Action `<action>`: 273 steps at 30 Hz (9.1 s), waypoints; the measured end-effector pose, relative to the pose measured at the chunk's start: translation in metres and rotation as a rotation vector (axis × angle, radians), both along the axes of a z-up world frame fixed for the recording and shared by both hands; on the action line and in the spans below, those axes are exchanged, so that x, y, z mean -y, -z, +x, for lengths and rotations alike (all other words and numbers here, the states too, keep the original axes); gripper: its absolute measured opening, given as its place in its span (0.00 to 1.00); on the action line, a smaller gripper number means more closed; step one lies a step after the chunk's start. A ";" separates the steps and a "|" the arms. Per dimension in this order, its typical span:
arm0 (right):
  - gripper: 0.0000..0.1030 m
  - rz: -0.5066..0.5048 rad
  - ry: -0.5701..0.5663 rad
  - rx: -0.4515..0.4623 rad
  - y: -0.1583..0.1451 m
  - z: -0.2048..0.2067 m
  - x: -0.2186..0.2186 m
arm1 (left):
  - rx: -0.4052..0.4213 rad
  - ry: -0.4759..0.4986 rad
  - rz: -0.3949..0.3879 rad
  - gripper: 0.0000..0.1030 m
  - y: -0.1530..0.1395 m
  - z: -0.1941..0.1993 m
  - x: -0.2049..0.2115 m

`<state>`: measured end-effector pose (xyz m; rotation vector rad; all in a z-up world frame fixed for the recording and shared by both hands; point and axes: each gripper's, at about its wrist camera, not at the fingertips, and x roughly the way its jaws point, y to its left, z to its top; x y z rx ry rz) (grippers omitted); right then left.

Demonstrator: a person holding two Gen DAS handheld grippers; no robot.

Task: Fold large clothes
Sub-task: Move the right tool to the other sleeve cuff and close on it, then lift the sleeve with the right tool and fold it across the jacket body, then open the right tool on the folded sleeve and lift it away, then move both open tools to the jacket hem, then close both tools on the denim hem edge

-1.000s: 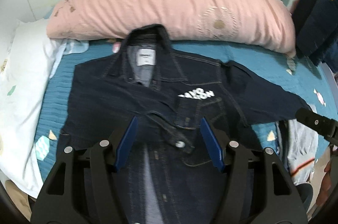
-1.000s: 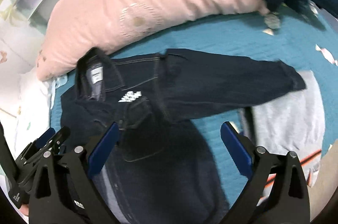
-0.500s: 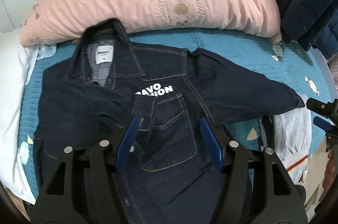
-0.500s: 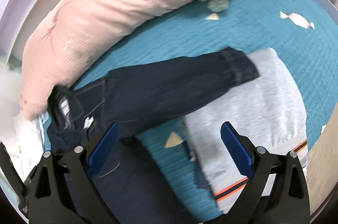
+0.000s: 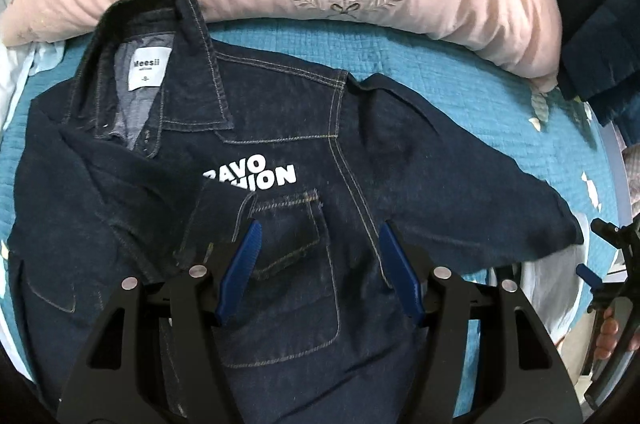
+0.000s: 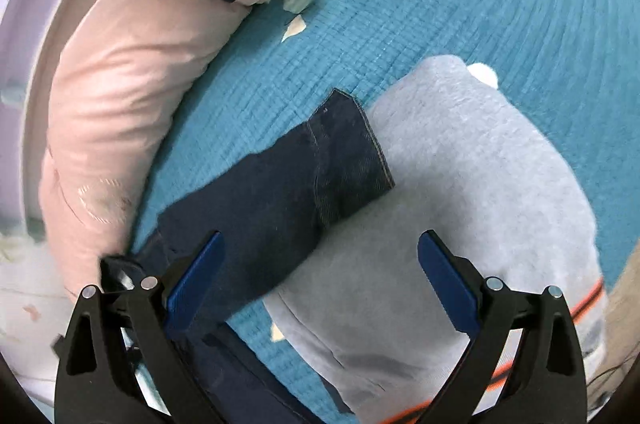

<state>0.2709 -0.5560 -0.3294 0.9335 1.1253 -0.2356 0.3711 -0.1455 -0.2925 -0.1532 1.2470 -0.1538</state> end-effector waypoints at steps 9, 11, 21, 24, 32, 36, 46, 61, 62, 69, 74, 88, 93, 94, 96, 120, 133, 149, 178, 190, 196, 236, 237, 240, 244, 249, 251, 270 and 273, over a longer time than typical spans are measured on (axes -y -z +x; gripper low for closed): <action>0.58 0.172 0.041 0.048 0.017 0.014 0.015 | -0.079 0.032 -0.055 0.16 0.035 0.027 0.016; 0.57 0.163 0.045 0.048 0.022 0.019 0.014 | -0.098 0.042 -0.051 0.13 0.046 0.029 0.021; 0.17 -0.120 0.067 0.038 0.006 0.017 -0.016 | -0.157 0.046 0.017 0.11 0.079 0.036 0.032; 0.15 -0.112 0.055 0.101 -0.014 0.016 -0.022 | -0.161 0.046 0.011 0.11 0.080 0.037 0.031; 0.14 -0.126 -0.069 0.297 -0.090 0.021 -0.063 | -0.159 0.046 0.013 0.11 0.083 0.037 0.029; 0.13 -0.138 -0.145 0.371 -0.124 0.024 -0.092 | -0.161 0.049 0.012 0.11 0.082 0.038 0.029; 0.12 -0.202 -0.269 0.423 -0.167 0.022 -0.155 | -0.095 0.082 0.031 0.12 0.040 0.023 0.018; 0.12 -0.203 -0.459 0.480 -0.200 0.008 -0.267 | 0.037 0.023 0.036 0.12 -0.025 -0.015 -0.054; 0.12 -0.200 -0.475 0.481 -0.201 0.008 -0.279 | 0.044 0.016 0.039 0.12 -0.029 -0.017 -0.059; 0.12 -0.170 -0.589 0.476 -0.193 0.011 -0.353 | 0.098 -0.054 0.066 0.12 -0.048 -0.042 -0.123; 0.12 -0.137 -0.678 0.445 -0.173 0.014 -0.413 | 0.113 -0.122 0.076 0.12 -0.053 -0.060 -0.177; 0.77 -0.018 -0.851 0.224 -0.073 0.027 -0.520 | 0.056 -0.276 0.115 0.12 -0.032 -0.083 -0.291; 0.77 -0.036 -0.818 0.239 -0.076 0.033 -0.500 | 0.047 -0.300 0.110 0.12 -0.028 -0.085 -0.302; 0.77 -0.045 -0.804 0.246 -0.078 0.034 -0.494 | 0.046 -0.300 0.112 0.12 -0.028 -0.083 -0.301; 0.77 -0.073 -0.783 0.255 -0.083 0.038 -0.481 | 0.046 -0.298 0.112 0.12 -0.028 -0.082 -0.296; 0.27 -0.219 -0.792 0.008 0.054 0.048 -0.414 | -0.078 -0.078 0.063 0.11 0.067 -0.037 -0.158; 0.10 -0.403 -0.677 -0.069 0.062 0.053 -0.345 | -0.080 -0.103 0.087 0.13 0.063 -0.039 -0.187; 0.00 -0.351 -0.589 -0.116 0.070 0.052 -0.297 | -0.089 -0.144 0.036 0.12 0.061 -0.034 -0.196; 0.00 -0.340 -0.646 0.113 0.072 0.110 -0.334 | 0.029 -0.172 0.099 0.02 0.076 0.001 -0.215; 0.00 -0.458 -0.716 0.060 0.055 0.108 -0.350 | -0.081 -0.227 -0.026 0.03 0.067 0.005 -0.240; 0.06 -0.399 -0.714 0.052 0.025 0.096 -0.343 | -0.045 -0.230 0.003 0.37 0.031 -0.009 -0.247; 0.92 -0.370 -0.545 0.042 -0.031 0.146 -0.303 | -0.048 -0.242 0.173 0.70 0.009 0.048 -0.292; 0.92 -0.365 -0.546 0.036 -0.029 0.152 -0.303 | -0.053 -0.245 0.170 0.70 0.012 0.053 -0.295; 0.92 -0.352 -0.551 0.022 -0.024 0.166 -0.302 | -0.063 -0.250 0.179 0.70 0.021 0.068 -0.305; 0.92 -0.317 -0.570 -0.036 -0.010 0.188 -0.303 | -0.109 -0.248 0.164 0.70 0.036 0.086 -0.318; 0.92 -0.294 -0.609 -0.084 0.004 0.215 -0.310 | -0.158 -0.250 0.177 0.70 0.054 0.111 -0.338; 0.92 -0.296 -0.625 -0.116 0.012 0.225 -0.313 | -0.170 -0.255 0.170 0.75 0.061 0.119 -0.346; 0.16 -0.395 -0.688 -0.248 0.039 0.228 -0.339 | -0.140 -0.224 0.117 0.17 0.072 0.128 -0.347; 0.12 -0.385 -0.693 -0.225 0.031 0.224 -0.332 | -0.132 -0.227 0.132 0.14 0.068 0.122 -0.342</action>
